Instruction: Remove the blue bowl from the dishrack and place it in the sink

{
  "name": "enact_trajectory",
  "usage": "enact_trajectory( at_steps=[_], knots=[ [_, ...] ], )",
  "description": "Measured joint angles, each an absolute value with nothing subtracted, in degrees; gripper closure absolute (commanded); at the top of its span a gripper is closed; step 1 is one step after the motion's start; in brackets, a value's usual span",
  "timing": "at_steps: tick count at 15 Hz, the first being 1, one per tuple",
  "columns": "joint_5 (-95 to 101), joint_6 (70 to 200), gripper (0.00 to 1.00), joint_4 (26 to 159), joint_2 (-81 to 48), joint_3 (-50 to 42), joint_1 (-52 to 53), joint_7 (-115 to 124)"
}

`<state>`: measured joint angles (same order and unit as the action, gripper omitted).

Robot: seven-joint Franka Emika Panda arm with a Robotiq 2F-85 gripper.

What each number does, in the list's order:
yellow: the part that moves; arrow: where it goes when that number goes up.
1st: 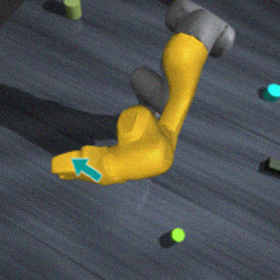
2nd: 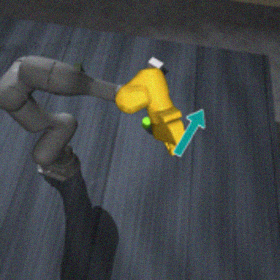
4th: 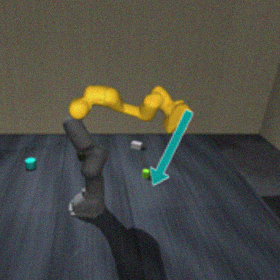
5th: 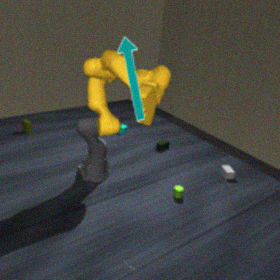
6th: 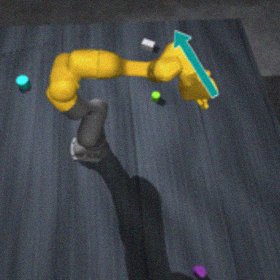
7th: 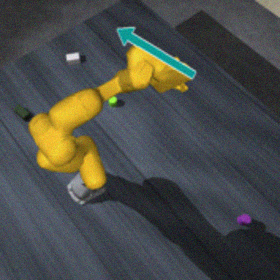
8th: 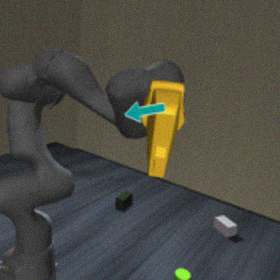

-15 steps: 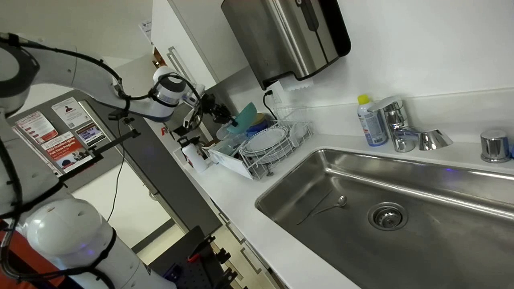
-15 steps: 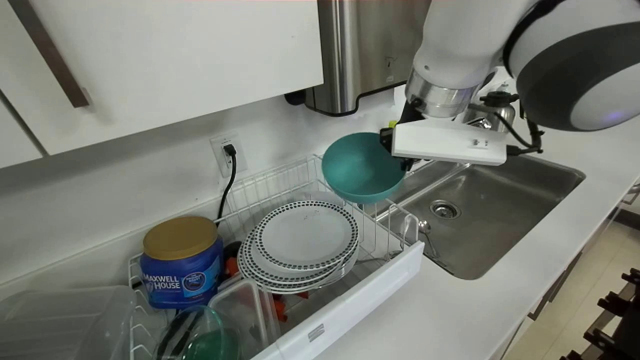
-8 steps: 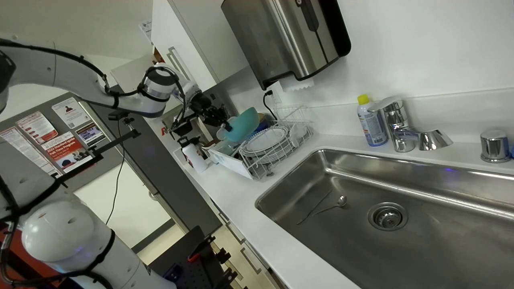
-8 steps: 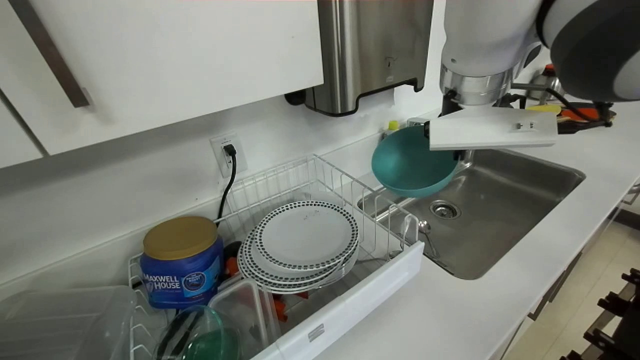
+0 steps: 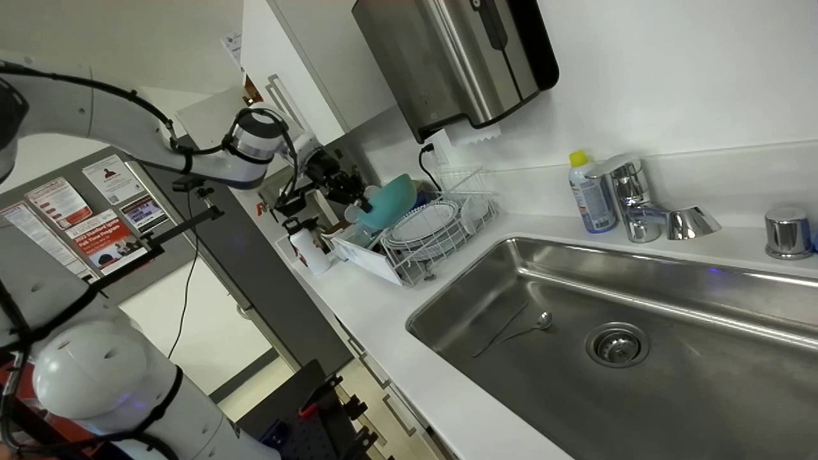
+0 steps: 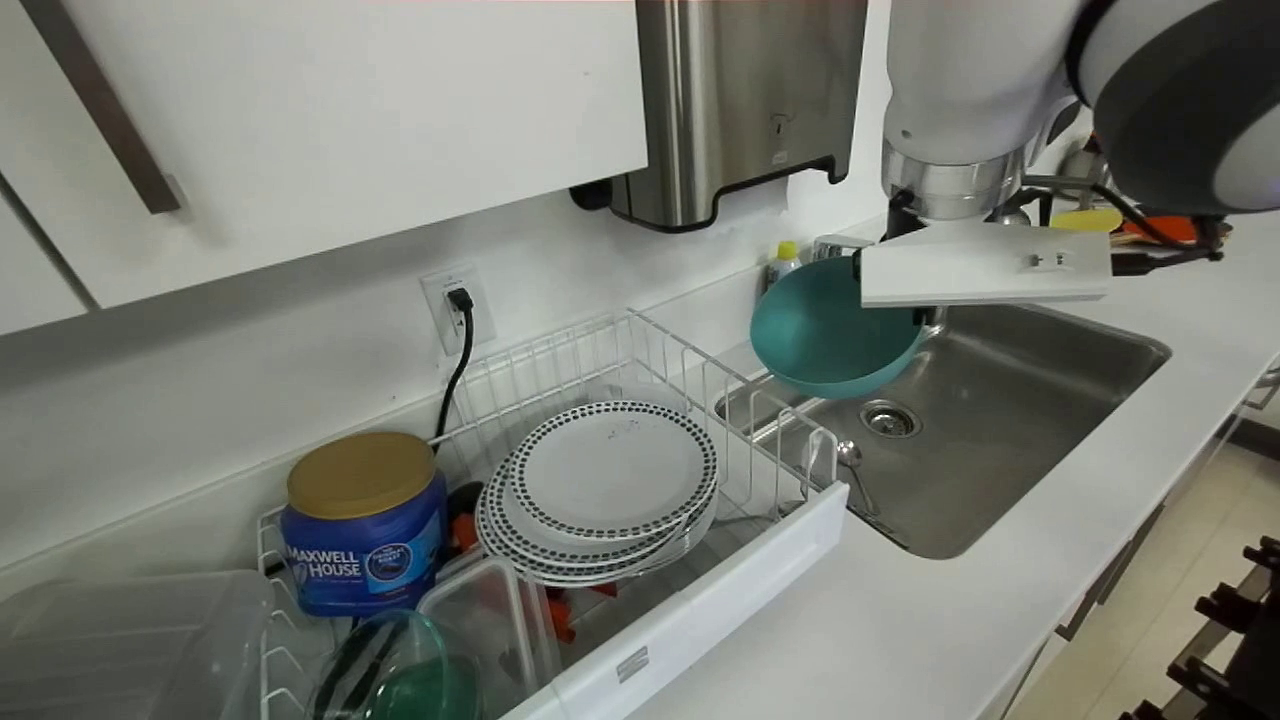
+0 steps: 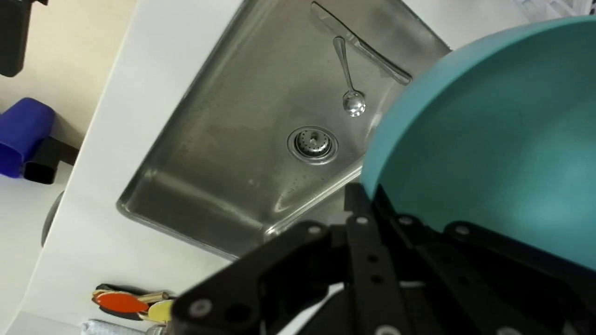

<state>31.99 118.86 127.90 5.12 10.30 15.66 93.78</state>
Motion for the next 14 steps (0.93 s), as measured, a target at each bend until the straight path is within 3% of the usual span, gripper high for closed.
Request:
enact_trajectory(
  at_steps=[7, 14],
  knots=[
    [33.7, 120.1, 0.99, 127.0, -1.5, 7.2, 8.4, 94.1],
    [33.8, 133.4, 0.99, 127.3, -10.9, 1.7, 5.9, 94.2]
  ],
)
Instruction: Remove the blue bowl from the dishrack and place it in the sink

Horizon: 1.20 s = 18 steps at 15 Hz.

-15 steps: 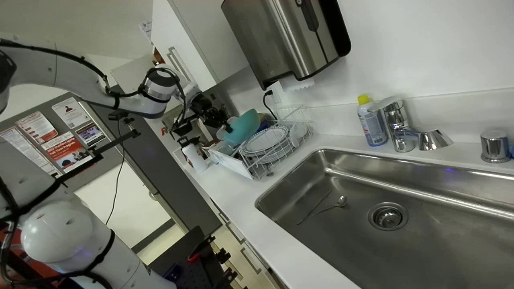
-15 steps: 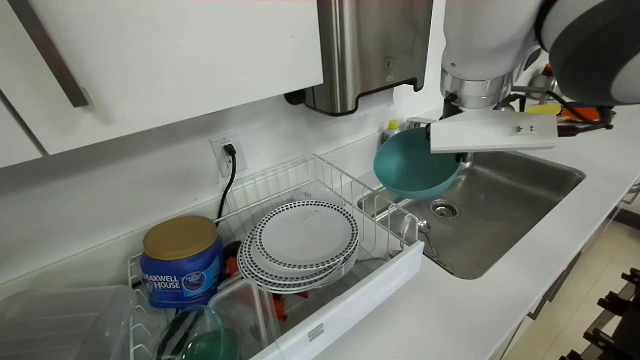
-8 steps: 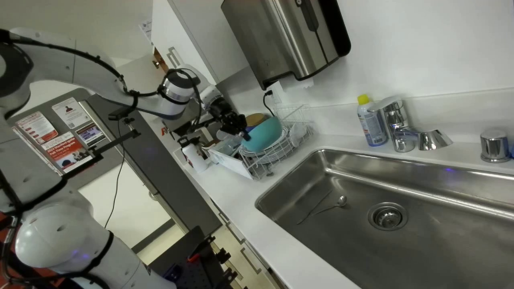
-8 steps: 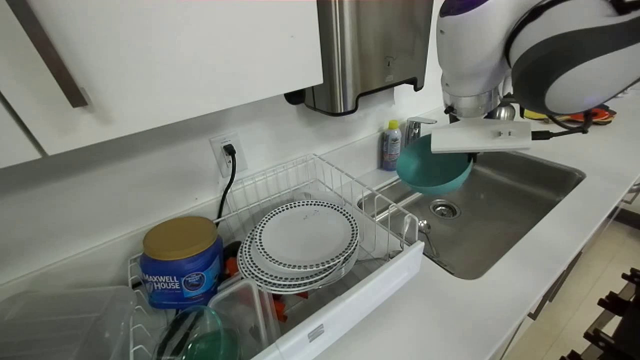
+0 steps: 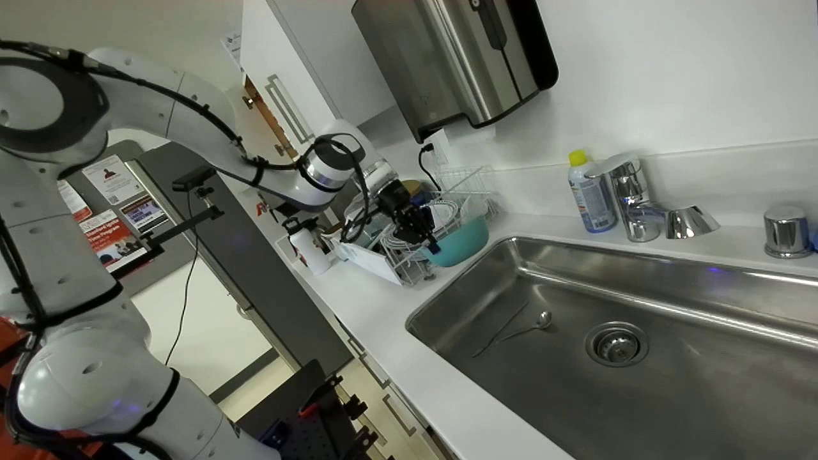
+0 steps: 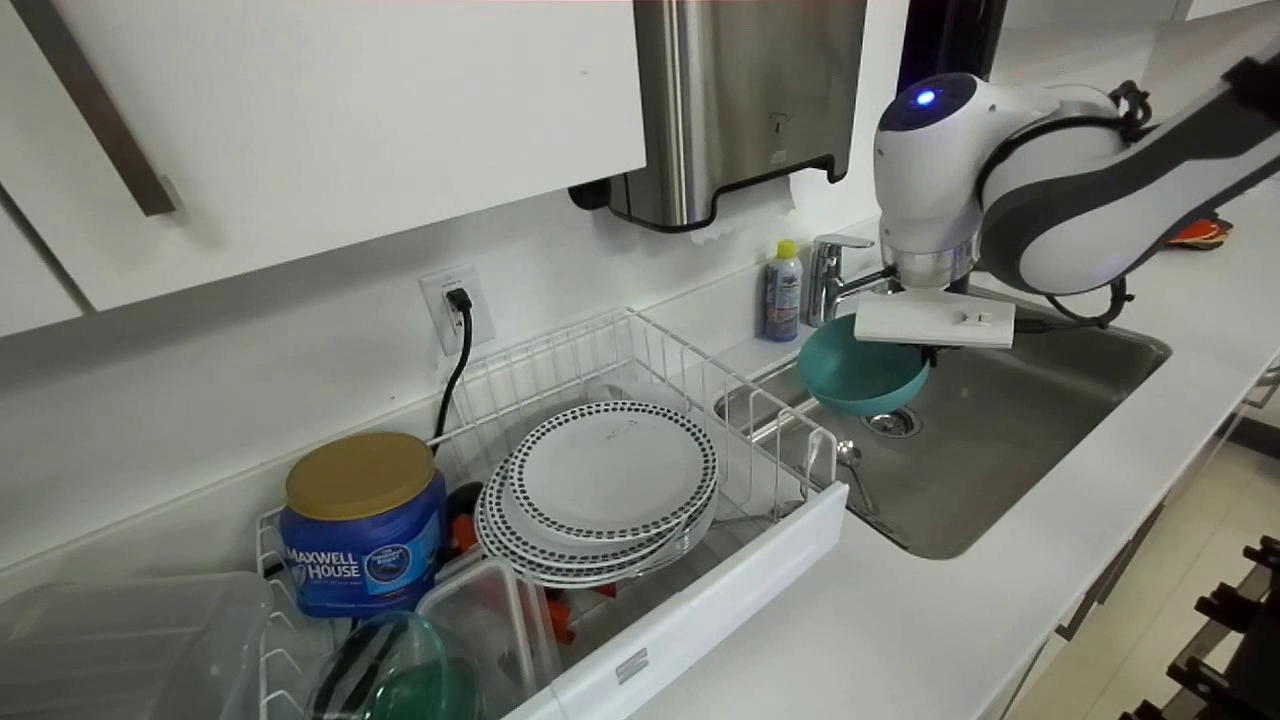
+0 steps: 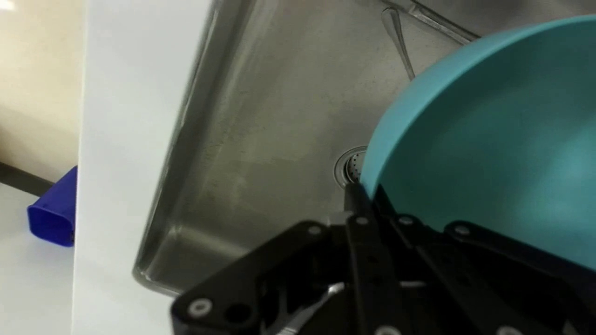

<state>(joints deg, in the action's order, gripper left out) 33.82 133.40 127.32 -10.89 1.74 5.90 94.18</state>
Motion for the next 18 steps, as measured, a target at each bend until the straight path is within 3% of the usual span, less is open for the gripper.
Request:
enact_trajectory(
  at_steps=[14, 18],
  knots=[
    [40.4, 136.2, 0.99, 127.5, -16.9, -3.3, 5.7, 100.1],
    [38.4, 143.6, 0.99, 126.8, -22.2, -5.2, 2.6, 95.7]
  ],
)
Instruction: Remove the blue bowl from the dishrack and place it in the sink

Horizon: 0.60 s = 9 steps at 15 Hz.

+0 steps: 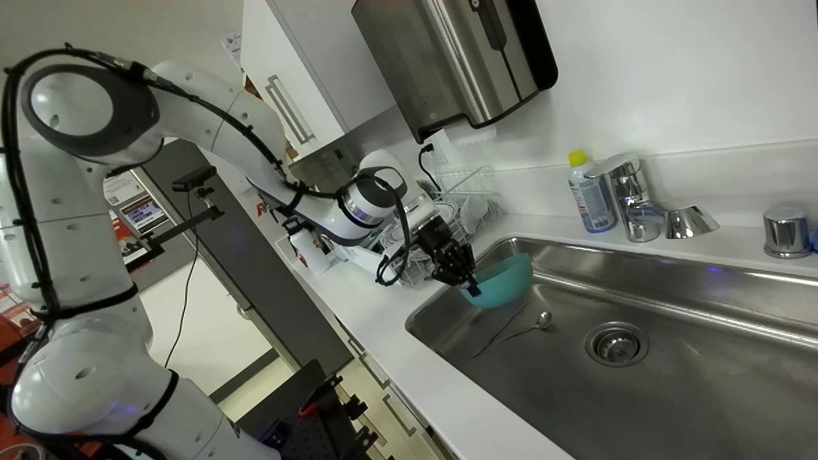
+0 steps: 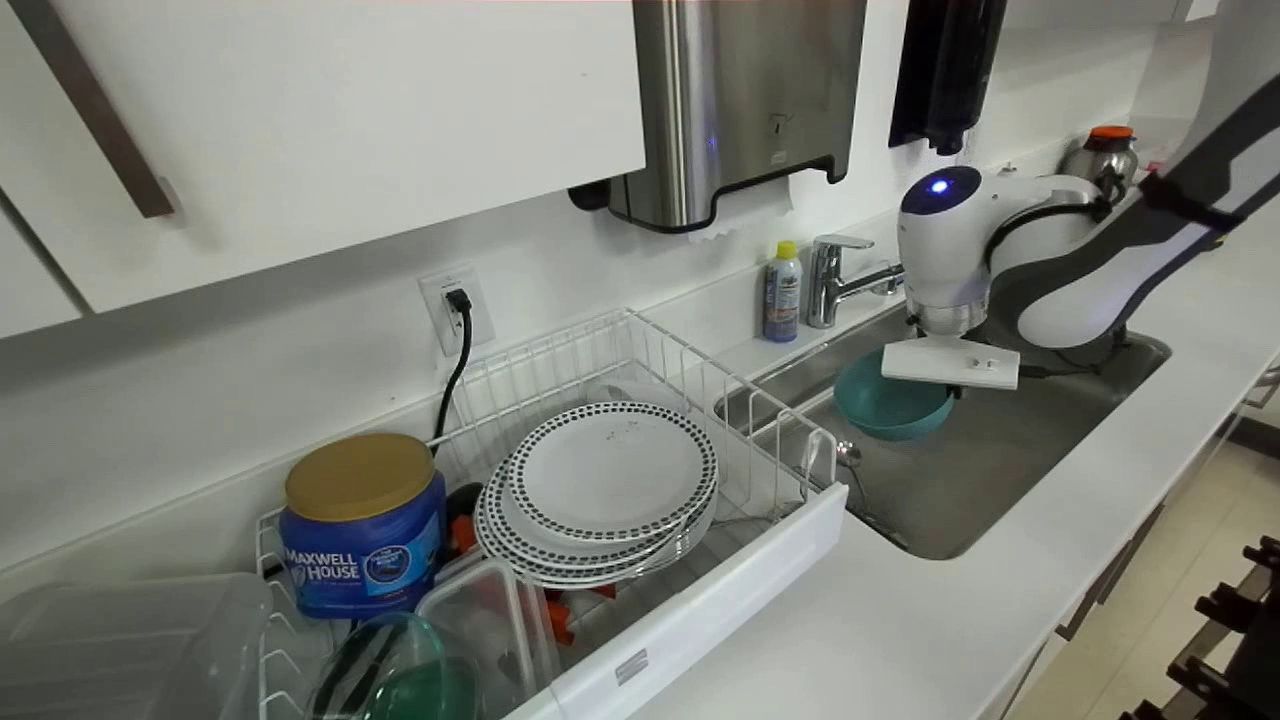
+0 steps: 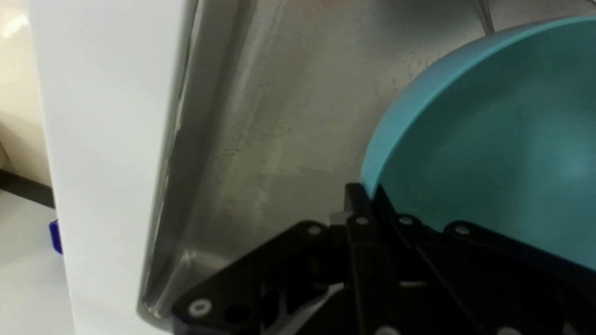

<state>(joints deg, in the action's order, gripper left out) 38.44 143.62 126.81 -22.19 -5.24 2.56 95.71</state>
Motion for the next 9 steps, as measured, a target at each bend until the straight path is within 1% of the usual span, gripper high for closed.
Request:
enact_trajectory(
  at_steps=[4, 9],
  knots=[
    [29.9, 154.6, 0.99, 126.3, -27.9, -6.4, -1.2, 84.8],
    [20.4, 158.4, 0.99, 123.7, -34.0, -8.3, -0.9, 73.1]
  ],
)
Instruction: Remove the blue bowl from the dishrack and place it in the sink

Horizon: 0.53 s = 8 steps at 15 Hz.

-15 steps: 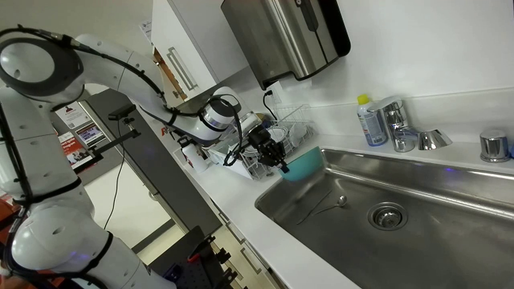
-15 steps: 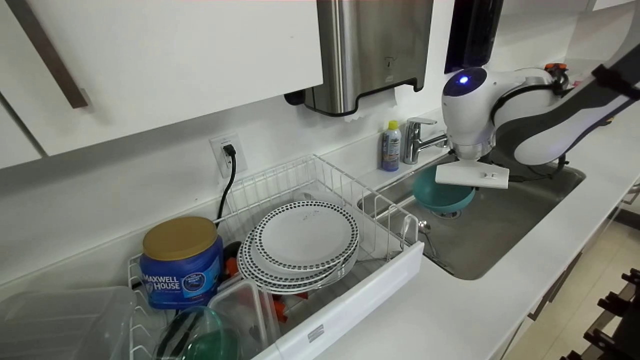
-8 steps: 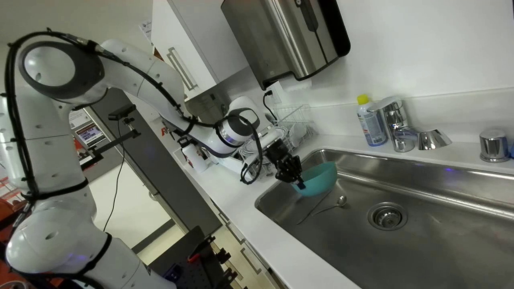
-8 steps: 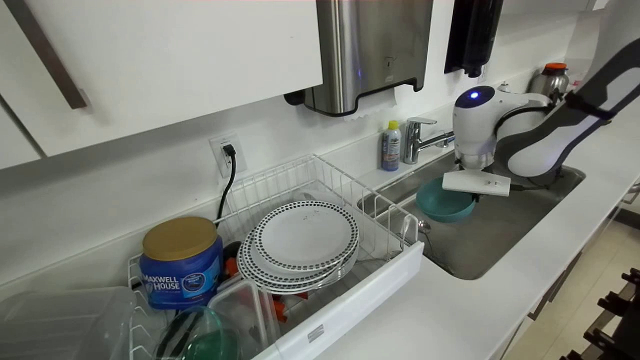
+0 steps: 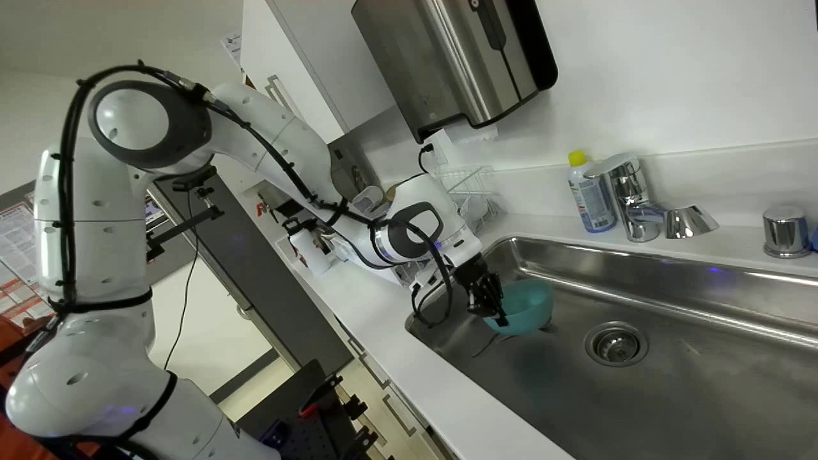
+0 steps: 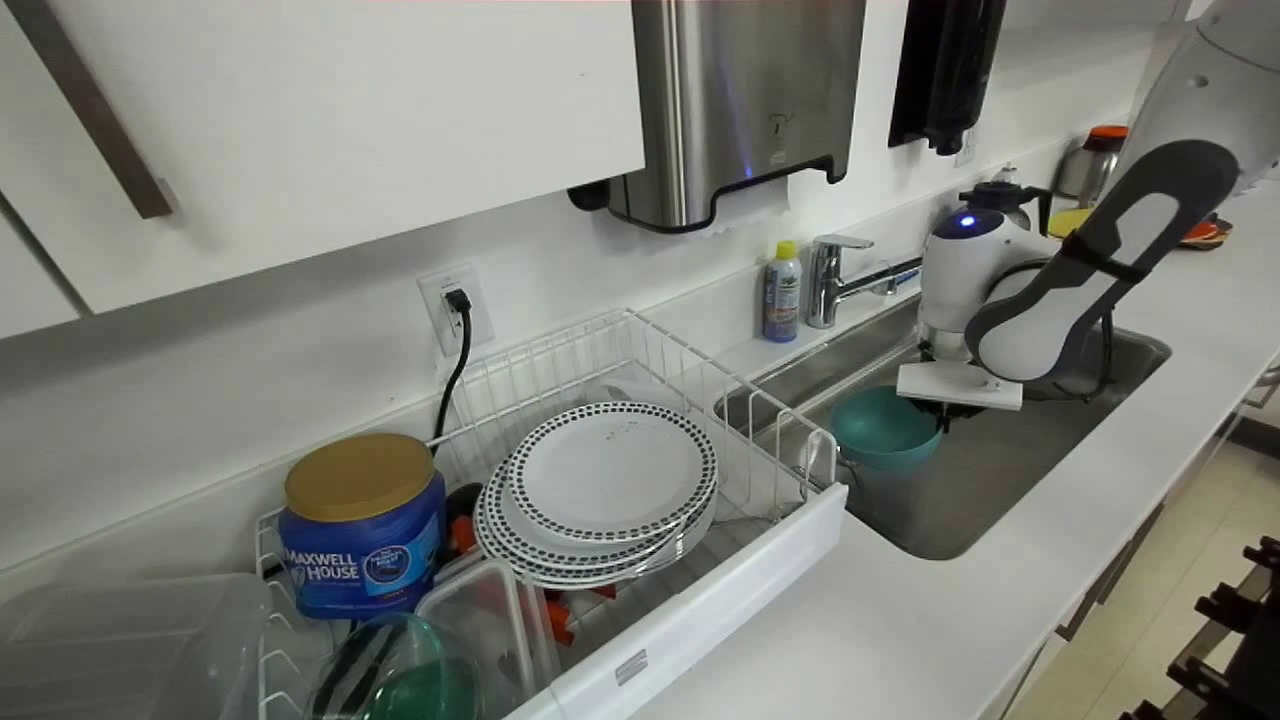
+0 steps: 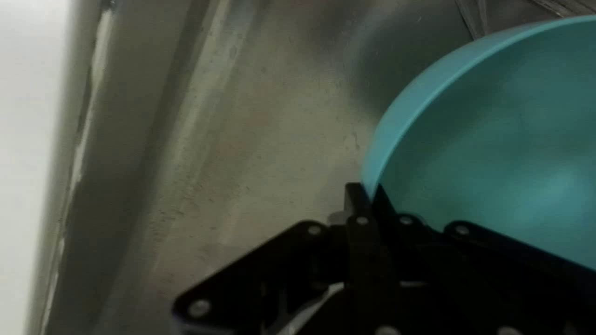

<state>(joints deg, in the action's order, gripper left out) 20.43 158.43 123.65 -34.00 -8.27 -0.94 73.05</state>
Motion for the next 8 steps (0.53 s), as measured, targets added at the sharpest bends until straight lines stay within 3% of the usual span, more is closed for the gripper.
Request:
enact_trajectory(
  at_steps=[8],
  knots=[
    [12.1, 159.8, 0.99, 117.8, -43.0, -12.5, 2.2, 63.9]
  ],
)
